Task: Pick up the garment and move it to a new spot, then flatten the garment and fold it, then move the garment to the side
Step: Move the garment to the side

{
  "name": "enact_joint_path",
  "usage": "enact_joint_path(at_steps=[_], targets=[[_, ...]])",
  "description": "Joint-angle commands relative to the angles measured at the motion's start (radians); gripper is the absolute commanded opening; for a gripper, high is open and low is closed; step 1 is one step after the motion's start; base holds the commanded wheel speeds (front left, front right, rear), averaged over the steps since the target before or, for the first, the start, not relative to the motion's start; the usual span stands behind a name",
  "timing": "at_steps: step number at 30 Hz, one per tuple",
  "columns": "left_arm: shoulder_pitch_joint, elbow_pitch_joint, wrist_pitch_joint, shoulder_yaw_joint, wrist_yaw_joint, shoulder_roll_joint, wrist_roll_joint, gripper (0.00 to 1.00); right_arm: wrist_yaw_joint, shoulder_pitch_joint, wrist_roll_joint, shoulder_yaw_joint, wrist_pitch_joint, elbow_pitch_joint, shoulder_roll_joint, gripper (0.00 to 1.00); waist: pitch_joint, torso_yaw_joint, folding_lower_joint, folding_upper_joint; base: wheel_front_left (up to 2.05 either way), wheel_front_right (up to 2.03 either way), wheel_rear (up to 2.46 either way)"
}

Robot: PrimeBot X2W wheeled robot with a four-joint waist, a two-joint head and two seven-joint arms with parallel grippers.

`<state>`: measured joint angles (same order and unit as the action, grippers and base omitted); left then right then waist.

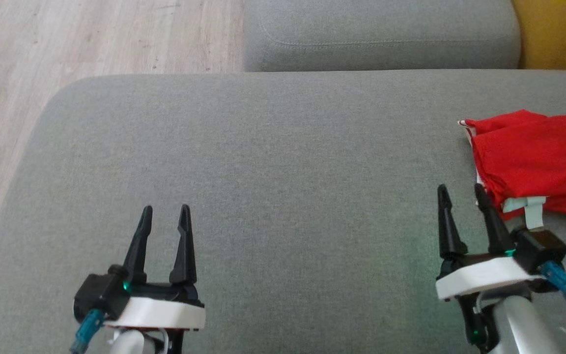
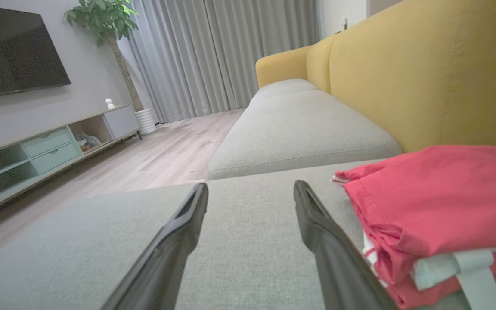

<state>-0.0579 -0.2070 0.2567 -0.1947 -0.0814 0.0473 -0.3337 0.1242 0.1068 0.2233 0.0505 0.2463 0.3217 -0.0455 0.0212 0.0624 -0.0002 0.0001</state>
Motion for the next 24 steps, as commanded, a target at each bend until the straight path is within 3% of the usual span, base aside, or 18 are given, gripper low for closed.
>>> enact_joint_path(at_steps=[1, 24], targets=[[-0.021, 0.031, 0.005, 0.031, 0.004, 0.003, -0.001, 1.00, 0.007, 0.031, 0.007, 0.035, 0.012, -0.027, -0.005, 1.00, -0.002, 0.002, 0.0002, -0.0001, 0.00, 0.00, 0.00], [-0.026, 0.031, 0.005, 0.029, 0.029, 0.003, -0.061, 1.00, 0.007, 0.028, 0.011, 0.046, 0.015, -0.055, -0.005, 1.00, 0.009, -0.001, 0.0002, -0.0001, 0.00, 0.00, 0.00]])
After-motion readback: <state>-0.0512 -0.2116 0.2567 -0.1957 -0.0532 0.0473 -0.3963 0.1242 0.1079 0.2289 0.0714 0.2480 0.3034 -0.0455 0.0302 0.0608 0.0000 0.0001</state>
